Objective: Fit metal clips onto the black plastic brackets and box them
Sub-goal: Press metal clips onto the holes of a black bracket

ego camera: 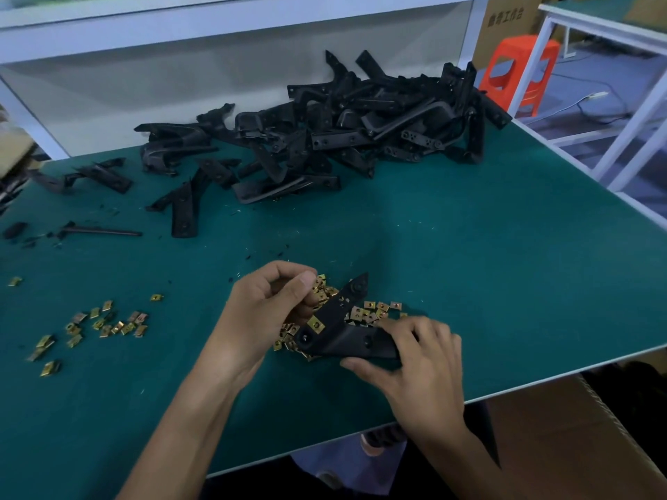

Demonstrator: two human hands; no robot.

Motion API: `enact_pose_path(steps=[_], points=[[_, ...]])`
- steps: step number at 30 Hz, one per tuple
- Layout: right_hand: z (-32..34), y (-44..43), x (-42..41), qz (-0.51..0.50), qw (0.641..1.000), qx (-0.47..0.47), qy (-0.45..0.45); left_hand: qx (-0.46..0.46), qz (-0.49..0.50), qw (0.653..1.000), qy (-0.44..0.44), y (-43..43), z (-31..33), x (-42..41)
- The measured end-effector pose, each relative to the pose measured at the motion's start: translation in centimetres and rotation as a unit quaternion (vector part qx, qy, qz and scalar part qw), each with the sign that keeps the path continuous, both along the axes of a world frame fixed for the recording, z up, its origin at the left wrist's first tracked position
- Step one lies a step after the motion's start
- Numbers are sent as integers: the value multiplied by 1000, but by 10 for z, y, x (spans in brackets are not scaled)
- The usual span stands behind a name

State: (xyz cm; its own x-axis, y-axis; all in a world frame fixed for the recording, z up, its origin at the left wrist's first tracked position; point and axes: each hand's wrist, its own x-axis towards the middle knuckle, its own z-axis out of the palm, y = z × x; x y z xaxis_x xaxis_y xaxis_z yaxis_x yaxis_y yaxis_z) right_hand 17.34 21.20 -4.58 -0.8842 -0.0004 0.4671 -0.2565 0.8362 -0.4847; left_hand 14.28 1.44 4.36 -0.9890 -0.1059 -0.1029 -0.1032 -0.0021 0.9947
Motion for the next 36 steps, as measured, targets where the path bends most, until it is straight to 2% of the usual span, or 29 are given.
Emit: enact_pose_path(steps=[7,11,18,27,36], points=[[1,0,0,3,1000,0,-9,-2,-58,998,-23,1,2,5],[0,0,0,8,1000,15,-7,-56,-74,996,-8,0,5,6],[-2,0,-1,18,1000,20,6,-93,-107,989,-30,-4,12,2],[-3,-1,-1,53,998,36,-3,-178,-216,957,-71,-23,31,-13],[-6,1,-2,64,997,49,0,-190,-275,935,-118,-19,37,-16]])
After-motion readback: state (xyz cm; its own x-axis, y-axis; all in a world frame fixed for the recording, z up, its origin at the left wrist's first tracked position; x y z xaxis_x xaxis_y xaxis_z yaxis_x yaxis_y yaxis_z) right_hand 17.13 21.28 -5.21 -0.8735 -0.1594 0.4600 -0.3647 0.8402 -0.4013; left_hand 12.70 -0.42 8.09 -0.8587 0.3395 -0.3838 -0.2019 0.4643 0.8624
